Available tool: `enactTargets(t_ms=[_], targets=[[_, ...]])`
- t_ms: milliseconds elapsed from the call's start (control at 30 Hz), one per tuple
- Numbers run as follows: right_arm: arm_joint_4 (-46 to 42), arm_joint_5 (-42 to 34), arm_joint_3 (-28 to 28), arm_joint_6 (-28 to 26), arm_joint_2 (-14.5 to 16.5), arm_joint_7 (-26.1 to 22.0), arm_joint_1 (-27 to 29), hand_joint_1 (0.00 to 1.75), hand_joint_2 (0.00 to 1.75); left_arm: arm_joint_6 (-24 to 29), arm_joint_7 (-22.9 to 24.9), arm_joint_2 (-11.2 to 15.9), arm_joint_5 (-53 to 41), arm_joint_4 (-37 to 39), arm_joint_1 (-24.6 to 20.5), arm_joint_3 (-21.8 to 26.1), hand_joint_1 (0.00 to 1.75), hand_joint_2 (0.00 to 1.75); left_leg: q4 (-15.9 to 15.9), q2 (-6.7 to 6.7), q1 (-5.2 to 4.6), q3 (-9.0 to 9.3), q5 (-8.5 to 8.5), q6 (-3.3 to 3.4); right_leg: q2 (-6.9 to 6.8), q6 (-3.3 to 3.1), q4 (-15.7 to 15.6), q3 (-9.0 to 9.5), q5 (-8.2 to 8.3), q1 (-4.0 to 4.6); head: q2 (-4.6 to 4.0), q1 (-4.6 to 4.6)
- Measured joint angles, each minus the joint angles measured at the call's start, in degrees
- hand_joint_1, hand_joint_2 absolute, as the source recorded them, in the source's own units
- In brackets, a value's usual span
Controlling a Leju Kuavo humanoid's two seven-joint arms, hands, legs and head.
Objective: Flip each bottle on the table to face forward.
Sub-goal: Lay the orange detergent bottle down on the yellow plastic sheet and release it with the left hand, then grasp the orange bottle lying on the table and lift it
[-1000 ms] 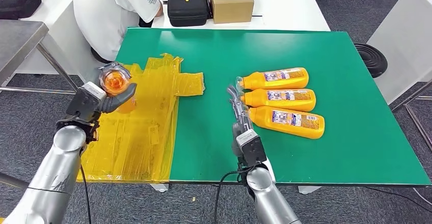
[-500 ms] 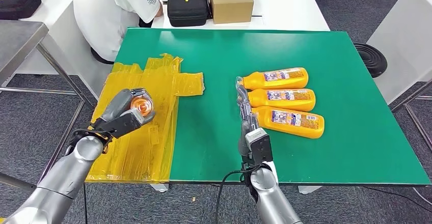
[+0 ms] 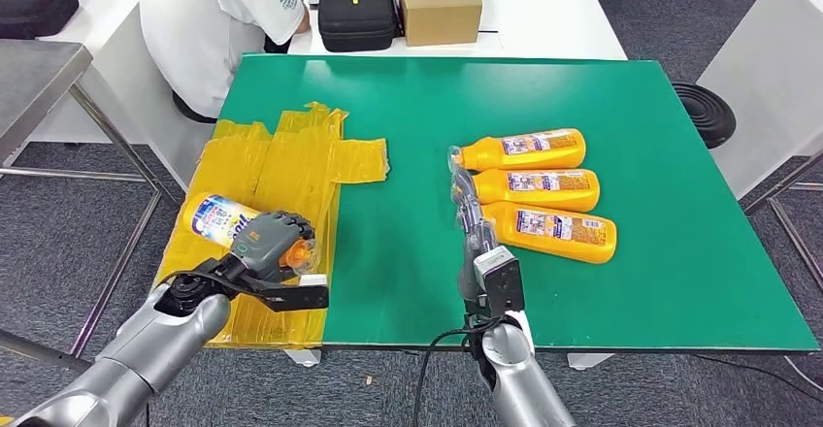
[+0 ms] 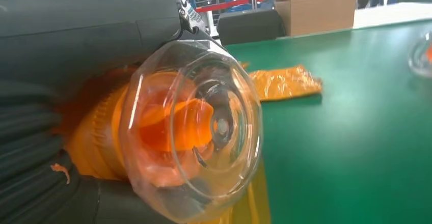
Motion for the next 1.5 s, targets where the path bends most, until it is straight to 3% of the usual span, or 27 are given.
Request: enactTargets(t_ms=[700,833,967,1100,1200,1333,1367,1500], targets=[[0.8,-0.1,-0.1,0.7,0.0,0.0,0.4,0.0,0.0,0.2,0.2,0.0,-2.9,4.2,-0.5,-3.4,1.73,1.75,0.0,0.0,0.0,-0.02,0.0,0.0,0.0,0.0,0.0,0.0,0.0,0.0,0.0,0.0],[0.8,0.1,-0.1,0.9,0.0,0.0,0.5,0.0,0.0,-0.9,-0.2,-0.1,-3.5,5.6,-0.7,-3.9,1.49,1.75,0.0,0.0,0.0,-0.01,0.0,0.0,0.0,0.0,0.0,0.0,0.0,0.0,0.0,0.0],[1.0,0.1,-0.1,0.9,0.0,0.0,0.5,0.0,0.0,-2.9,-0.7,-0.5,-4.3,7.6,-1.7,-4.6,1.41,1.75,0.0,-0.01,0.0,-0.01,0.0,0.0,-0.01,0.0,0.0,0.01,0.0,0.0,0.0,-0.01],[1.3,-0.3,-0.2,0.7,0.0,0.3,0.3,0.0,0.0,-4.2,-1.1,-1.4,-4.6,9.9,-3.6,-5.5,0.95,1.75,0.0,-0.02,0.0,-0.01,0.02,0.0,-0.02,0.02,0.0,0.03,0.01,0.0,0.0,0.0],[1.5,-0.5,-0.2,0.6,0.0,0.4,0.2,0.0,0.0,-4.6,-1.5,-1.9,-4.7,11.4,-4.5,-6.0,0.86,1.75,0.0,-0.02,0.0,-0.01,0.06,0.02,-0.02,0.04,0.0,0.03,0.04,0.0,0.0,0.01],[1.6,-0.6,-0.2,0.4,-0.1,0.5,0.2,0.0,0.0,-4.8,-1.7,-2.3,-4.7,12.8,-5.2,-6.6,0.17,1.75,0.0,-0.03,0.0,-0.01,0.08,0.04,-0.03,0.04,0.0,0.04,0.04,0.0,0.0,-0.01],[1.7,-0.7,-0.2,0.4,-0.1,0.5,0.2,0.0,0.0,-4.8,-1.8,-2.4,-4.7,13.0,-5.3,-6.7,0.08,1.75,0.0,-0.04,0.0,-0.01,0.08,0.04,-0.03,0.04,0.0,0.04,0.04,0.0,0.0,0.0],[1.7,-1.4,-0.2,0.3,-0.3,0.5,0.3,0.0,0.0,-4.5,-2.0,-2.5,-4.6,13.4,-5.7,-6.8,0.0,1.75,0.0,-0.03,0.0,-0.01,0.09,0.04,-0.02,0.04,0.0,0.04,0.04,0.0,0.0,0.01]])
